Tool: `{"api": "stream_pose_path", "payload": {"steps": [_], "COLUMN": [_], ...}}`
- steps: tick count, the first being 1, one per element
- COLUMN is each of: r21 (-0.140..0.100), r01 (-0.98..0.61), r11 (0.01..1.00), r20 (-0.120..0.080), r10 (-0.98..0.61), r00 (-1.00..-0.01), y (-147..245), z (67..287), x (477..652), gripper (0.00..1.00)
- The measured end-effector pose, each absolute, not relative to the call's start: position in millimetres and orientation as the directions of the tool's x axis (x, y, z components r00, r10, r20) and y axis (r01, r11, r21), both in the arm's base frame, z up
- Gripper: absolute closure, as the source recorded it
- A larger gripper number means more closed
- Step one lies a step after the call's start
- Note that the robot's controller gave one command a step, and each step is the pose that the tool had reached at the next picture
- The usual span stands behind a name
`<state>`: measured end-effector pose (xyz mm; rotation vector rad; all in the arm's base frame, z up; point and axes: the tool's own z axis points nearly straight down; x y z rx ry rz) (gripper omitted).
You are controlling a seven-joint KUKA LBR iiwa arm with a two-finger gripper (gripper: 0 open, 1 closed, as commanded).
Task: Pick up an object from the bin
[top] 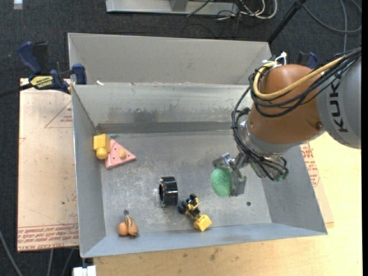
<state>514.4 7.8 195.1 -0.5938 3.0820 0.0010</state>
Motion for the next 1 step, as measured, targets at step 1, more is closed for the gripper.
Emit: {"api": "stream_pose_path", "payload": {"steps": [1], "r21": [0.000], "r01": [-0.372], "r11": [0.928], "r20": [-0.003], "r10": [-0.372], "r00": [-0.928], "y": [7.9], "z": [195.1], "x": [514.4], "gripper": [1.00]}}
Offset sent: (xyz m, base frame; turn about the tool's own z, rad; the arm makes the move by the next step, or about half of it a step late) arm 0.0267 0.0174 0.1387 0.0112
